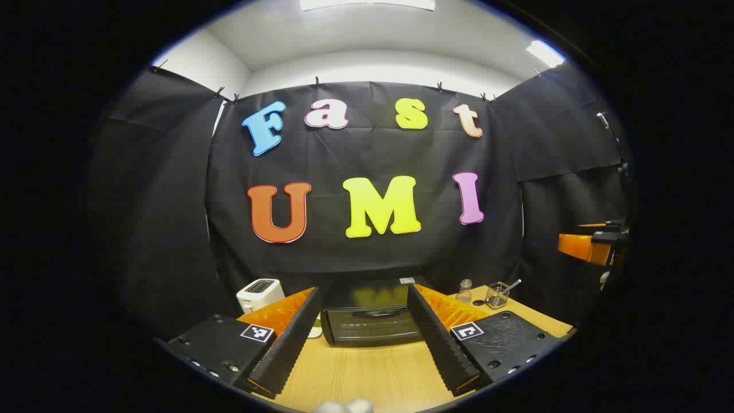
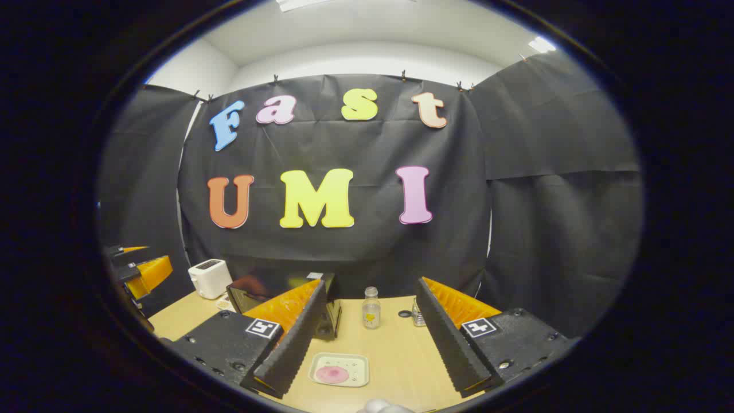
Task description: Open the electric oven with the left hand, put the food in, and close the electric oven.
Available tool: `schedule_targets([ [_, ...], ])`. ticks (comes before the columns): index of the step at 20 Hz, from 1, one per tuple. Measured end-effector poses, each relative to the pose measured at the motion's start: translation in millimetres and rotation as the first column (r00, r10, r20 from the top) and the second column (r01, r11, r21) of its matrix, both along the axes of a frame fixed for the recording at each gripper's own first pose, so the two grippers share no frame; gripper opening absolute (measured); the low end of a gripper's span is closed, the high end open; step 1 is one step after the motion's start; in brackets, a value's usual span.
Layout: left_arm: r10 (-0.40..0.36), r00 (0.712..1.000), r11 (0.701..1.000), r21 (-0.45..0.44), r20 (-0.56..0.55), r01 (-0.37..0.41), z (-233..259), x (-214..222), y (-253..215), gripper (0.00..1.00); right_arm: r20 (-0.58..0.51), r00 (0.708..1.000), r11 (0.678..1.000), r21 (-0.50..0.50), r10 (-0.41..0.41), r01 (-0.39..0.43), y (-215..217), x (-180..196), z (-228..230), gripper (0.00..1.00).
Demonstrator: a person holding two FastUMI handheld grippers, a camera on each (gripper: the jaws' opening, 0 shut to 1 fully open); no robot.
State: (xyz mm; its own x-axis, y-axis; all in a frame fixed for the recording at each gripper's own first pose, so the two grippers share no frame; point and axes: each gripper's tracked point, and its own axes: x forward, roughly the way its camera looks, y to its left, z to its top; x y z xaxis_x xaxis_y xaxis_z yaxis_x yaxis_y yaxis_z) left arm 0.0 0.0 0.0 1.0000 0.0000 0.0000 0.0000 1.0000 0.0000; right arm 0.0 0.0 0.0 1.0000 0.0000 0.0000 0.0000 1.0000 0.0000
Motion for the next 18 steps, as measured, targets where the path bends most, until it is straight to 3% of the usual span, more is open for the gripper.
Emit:
schedule_targets([
  [4,-0.002,1.000,1.000,0.002,0.004,0.002,1,0,2,0.96,-0.005,1.000,1.000,-0.006,0.006,-0.006,4,-4,-6,1.00],
  [5,0.002,1.000,1.000,0.004,0.007,-0.002,4,-1,3,0.96,-0.010,1.000,1.000,-0.011,0.005,-0.005,3,-5,-7,0.96],
  [9,-0.004,1.000,1.000,0.005,0.009,0.004,2,-1,4,0.96,-0.027,1.000,1.000,-0.010,0.003,-0.003,7,-4,-13,1.00],
  [17,-0.021,1.000,1.000,-0.006,0.004,0.021,-7,12,-1,0.96,-0.021,1.000,0.999,-0.037,0.002,-0.003,8,-4,-7,0.96],
  [18,-0.021,1.000,1.000,-0.008,0.006,0.021,-10,17,-2,0.96,-0.022,1.000,0.999,-0.039,-0.001,0.000,7,-3,-5,1.00],
])
